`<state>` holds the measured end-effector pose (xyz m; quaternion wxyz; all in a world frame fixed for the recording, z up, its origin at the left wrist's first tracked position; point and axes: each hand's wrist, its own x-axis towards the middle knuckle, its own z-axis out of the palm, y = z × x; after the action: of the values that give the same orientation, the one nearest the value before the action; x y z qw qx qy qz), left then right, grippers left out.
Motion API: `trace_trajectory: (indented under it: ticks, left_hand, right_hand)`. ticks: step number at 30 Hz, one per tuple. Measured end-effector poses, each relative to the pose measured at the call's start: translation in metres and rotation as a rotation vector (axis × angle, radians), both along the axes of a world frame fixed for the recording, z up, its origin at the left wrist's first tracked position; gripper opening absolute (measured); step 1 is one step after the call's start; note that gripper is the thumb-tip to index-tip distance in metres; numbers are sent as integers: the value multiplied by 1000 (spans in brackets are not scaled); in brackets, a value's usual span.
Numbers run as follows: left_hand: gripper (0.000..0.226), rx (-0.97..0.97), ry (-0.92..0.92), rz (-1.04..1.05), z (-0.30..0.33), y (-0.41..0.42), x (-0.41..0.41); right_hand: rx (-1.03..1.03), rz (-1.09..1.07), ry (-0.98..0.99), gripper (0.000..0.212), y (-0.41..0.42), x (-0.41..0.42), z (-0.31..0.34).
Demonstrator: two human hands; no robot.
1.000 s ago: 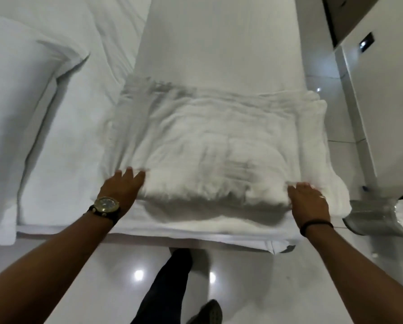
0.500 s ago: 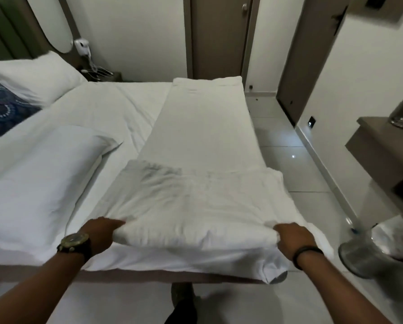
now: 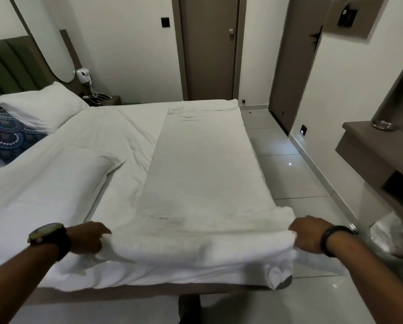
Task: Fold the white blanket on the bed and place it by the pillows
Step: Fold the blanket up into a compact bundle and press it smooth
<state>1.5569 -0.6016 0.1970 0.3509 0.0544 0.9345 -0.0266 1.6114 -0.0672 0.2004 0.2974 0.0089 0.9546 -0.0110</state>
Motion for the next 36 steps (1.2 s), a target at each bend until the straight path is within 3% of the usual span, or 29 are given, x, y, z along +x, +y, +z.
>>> trace_trajectory:
  ticks: [5, 10, 14, 21, 28, 32, 36]
  left_hand:
    - [44, -1, 267, -3, 5, 5, -89]
    - [13, 58, 482, 22, -13, 6, -217]
    - [3, 14, 502, 30, -54, 4, -295]
    - [8, -77, 500, -72, -143, 18, -375]
    - [22, -151, 465, 35, -172, 40, -490]
    - [46, -116, 492, 121, -211, 48, -522]
    - [50, 74, 496, -92, -267, 98, -511]
  right_hand:
    - [103, -48, 304, 34, -11, -87, 6]
    - [298, -86, 633, 22, -26, -207, -3]
    - [315, -141, 751, 16, -41, -283, -43]
    - [358, -209, 418, 10, -26, -364, -121]
    - [378, -157, 566, 10, -9, -482, -155]
    - [207, -276, 532, 33, -16, -526, -215]
    - [-58, -102, 443, 51, -64, -526, -273]
